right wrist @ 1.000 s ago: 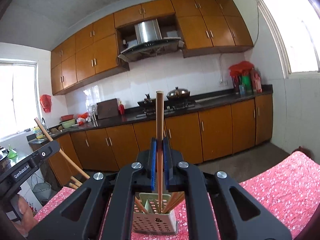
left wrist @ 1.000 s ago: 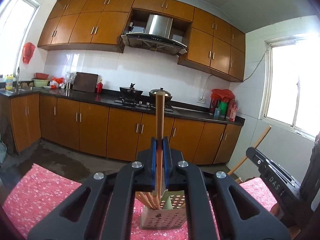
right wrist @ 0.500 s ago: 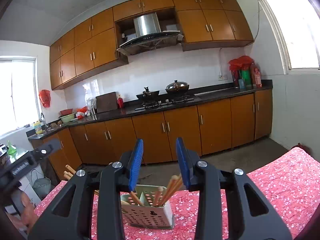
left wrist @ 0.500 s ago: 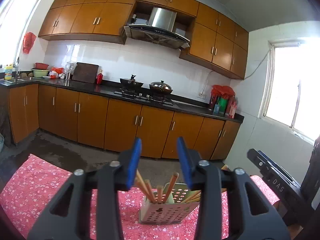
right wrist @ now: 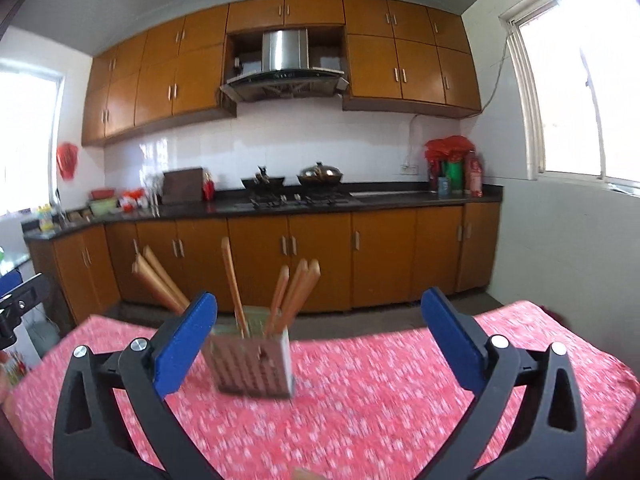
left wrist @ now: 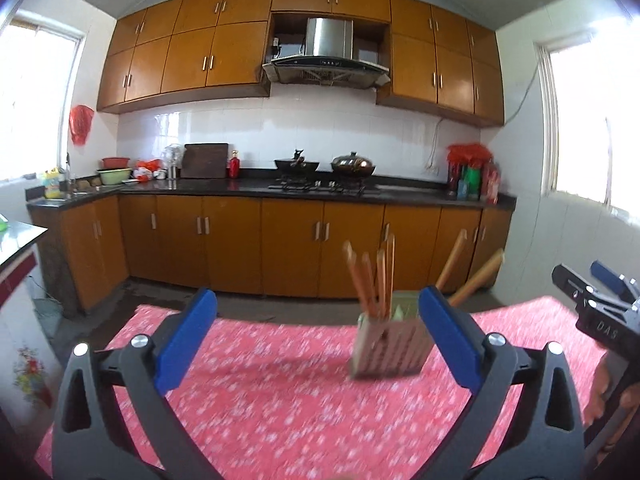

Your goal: Organize utensils

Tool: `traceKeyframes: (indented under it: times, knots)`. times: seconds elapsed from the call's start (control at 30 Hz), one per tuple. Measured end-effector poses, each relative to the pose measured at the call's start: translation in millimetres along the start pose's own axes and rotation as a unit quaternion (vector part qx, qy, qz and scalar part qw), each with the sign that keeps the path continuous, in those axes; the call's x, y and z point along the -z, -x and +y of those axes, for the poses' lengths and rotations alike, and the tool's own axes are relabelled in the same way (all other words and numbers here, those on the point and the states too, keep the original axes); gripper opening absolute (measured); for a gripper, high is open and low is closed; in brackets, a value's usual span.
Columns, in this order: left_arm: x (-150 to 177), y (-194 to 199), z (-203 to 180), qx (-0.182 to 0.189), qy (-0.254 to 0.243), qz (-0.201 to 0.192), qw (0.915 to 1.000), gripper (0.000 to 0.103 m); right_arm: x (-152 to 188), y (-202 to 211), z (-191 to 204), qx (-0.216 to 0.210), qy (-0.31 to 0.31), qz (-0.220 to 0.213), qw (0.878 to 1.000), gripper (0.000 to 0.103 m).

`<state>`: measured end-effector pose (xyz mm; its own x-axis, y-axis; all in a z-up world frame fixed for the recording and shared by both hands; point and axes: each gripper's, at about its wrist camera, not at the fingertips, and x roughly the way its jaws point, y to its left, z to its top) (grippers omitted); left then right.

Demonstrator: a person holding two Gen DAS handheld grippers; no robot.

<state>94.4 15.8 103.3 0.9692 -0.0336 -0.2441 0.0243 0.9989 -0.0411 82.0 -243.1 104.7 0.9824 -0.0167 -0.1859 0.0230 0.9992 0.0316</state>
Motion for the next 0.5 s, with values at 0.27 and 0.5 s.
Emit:
traceKeyframes:
  times: [0.27,0.5]
  knots:
    - [65,30,0,-0.022,-0.001,0.022,0.9995,0.099,59,33,15,-0.01,0.005,0.038,0.999,0.101]
    - [105,40,-13,-0.02,-0.024,0.034,0.9989,0.099,96,47,18,-0.003,0.005,0.06,0.998,0.101]
